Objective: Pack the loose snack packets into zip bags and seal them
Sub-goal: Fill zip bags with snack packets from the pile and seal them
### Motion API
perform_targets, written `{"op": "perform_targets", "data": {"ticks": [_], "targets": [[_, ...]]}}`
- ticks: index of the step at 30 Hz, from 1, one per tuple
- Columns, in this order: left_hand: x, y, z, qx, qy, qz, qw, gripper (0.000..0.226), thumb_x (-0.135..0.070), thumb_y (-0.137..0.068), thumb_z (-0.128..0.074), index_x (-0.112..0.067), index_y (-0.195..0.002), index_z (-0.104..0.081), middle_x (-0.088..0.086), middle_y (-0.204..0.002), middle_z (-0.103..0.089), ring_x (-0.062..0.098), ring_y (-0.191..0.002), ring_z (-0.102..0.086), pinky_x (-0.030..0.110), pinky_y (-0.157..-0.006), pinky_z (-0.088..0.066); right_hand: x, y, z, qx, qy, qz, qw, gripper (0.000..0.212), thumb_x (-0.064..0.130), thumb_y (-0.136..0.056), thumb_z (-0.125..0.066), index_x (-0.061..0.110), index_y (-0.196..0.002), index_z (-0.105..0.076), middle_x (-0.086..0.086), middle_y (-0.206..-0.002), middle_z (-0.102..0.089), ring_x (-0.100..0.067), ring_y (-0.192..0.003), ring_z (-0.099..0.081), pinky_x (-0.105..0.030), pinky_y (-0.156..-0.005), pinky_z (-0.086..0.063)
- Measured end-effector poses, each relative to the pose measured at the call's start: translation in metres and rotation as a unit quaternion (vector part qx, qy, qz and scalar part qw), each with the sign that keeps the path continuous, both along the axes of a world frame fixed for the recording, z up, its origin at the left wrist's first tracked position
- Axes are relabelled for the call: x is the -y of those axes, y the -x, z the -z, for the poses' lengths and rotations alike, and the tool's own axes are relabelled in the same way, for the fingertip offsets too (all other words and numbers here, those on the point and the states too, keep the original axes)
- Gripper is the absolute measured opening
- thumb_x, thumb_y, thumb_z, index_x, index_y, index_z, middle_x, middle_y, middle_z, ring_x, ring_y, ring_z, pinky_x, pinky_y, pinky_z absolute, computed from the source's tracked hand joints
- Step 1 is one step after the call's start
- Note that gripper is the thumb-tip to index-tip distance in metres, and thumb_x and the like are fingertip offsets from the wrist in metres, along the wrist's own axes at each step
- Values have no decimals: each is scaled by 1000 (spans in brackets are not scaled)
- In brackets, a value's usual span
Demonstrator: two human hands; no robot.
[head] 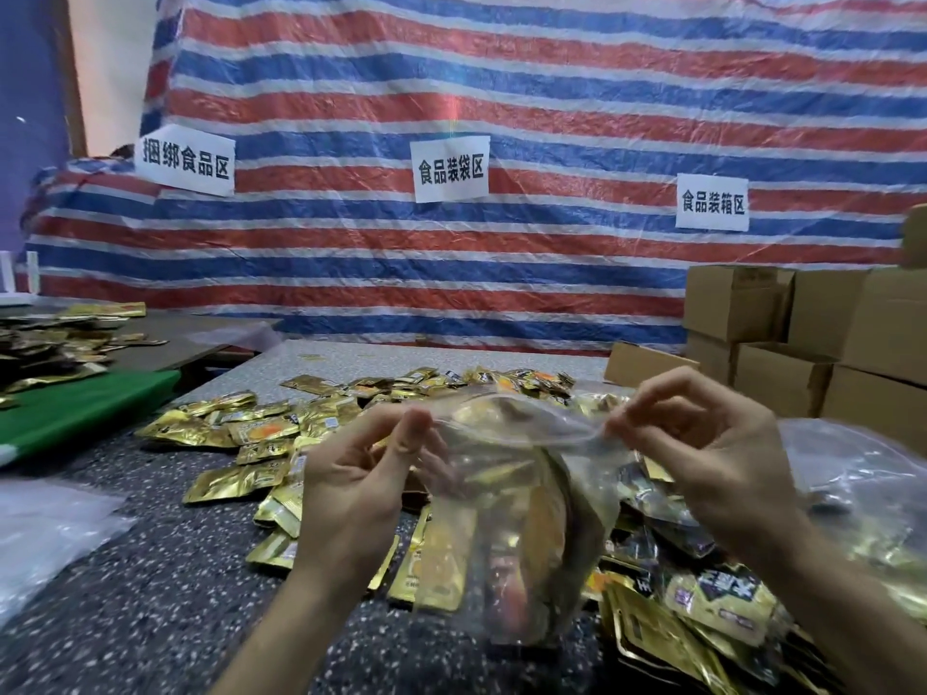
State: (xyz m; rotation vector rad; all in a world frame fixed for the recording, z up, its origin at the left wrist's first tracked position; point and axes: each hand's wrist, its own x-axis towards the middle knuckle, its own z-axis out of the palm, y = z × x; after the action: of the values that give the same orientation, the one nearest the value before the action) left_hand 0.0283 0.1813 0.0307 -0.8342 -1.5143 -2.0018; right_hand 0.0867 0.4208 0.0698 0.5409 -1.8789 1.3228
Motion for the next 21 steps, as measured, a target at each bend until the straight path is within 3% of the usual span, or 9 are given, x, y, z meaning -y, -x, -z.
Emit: {"op": "perform_targets", "data": {"ticks": [4, 6, 8, 10, 12, 14, 17, 18, 21], "targets": [[-4, 0, 5, 14, -2, -18, 1000, 20, -37, -85, -61, -21, -77, -69, 12, -57, -55, 40, -40, -48, 39, -33, -36, 7, 2, -2, 2, 45, -3, 999, 14, 12, -75, -72, 9, -85, -62, -7, -83, -74, -16, -77, -74, -18, -69, -58], [-7, 1, 6, 9, 7, -23, 1000, 21, -33, -89, -58, -20, -75, -66, 3, -60, -60, 32, -49, -57, 35, -42, -47, 8, 4, 2, 7, 61, 2, 998, 14, 11, -76, -73, 13, -86, -64, -10, -84, -74, -20, -78, -74, -20, -69, -58], [-10, 1, 6, 23, 18, 2, 1000, 22, -34, -92, -53, -23, -76, -63, 6, -75, -69, 24, -62, -69, 30, -53, -57, 10, 4, 6, 32, 113, 1, 993, 15, 21, -77, -74, 21, -91, -67, -11, -88, -74, -22, -81, -74, -23, -70, -59], [-12, 0, 7, 49, 19, 48, 997, 20, -36, -93, -50, -25, -80, -60, 9, -86, -74, 30, -65, -73, 32, -50, -58, 9, 3, 15, 128, 153, -55, 978, 45, 50, -70, -80, 24, -105, -66, -11, -100, -74, -26, -90, -75, -33, -74, -61], [-15, -3, 8, 54, 22, 65, 996, 19, -39, -94, -49, -24, -84, -57, 10, -91, -75, 35, -58, -72, 35, -43, -57, 8, -1, 24, 247, 99, -108, 958, 93, 72, -50, -85, 24, -125, -59, -6, -115, -73, -25, -105, -72, -42, -83, -60], [-17, -5, 8, 48, 17, 72, 996, 20, -40, -94, -47, -24, -85, -55, 11, -89, -76, 35, -54, -71, 35, -41, -56, 12, -7, 29, 320, -3, -143, 937, 108, 64, -43, -93, 28, -135, -51, 6, -126, -69, -17, -115, -68, -32, -89, -58], [-19, -8, 8, 40, 17, 71, 997, 20, -40, -96, -46, -24, -85, -54, 7, -87, -76, 34, -51, -70, 35, -40, -55, 20, -12, 34, 358, -117, -149, 914, 90, 36, -59, -96, 34, -135, -48, 25, -127, -64, 0, -119, -62, -12, -91, -50], [-19, -9, 7, 41, 17, 70, 997, 20, -39, -96, -46, -24, -85, -54, 5, -86, -75, 34, -49, -69, 34, -38, -54, 23, -12, 35, 365, -114, -148, 912, 80, 24, -66, -93, 31, -134, -52, 20, -127, -67, -3, -117, -64, -14, -92, -50], [-17, -9, 8, 37, 17, 50, 998, 21, -36, -97, -47, -22, -85, -56, 7, -83, -74, 32, -40, -63, 28, -34, -49, 27, -13, 33, 354, -60, -170, 918, 45, 0, -79, -78, 10, -122, -67, -11, -120, -72, -28, -110, -70, -37, -95, -56]]}}
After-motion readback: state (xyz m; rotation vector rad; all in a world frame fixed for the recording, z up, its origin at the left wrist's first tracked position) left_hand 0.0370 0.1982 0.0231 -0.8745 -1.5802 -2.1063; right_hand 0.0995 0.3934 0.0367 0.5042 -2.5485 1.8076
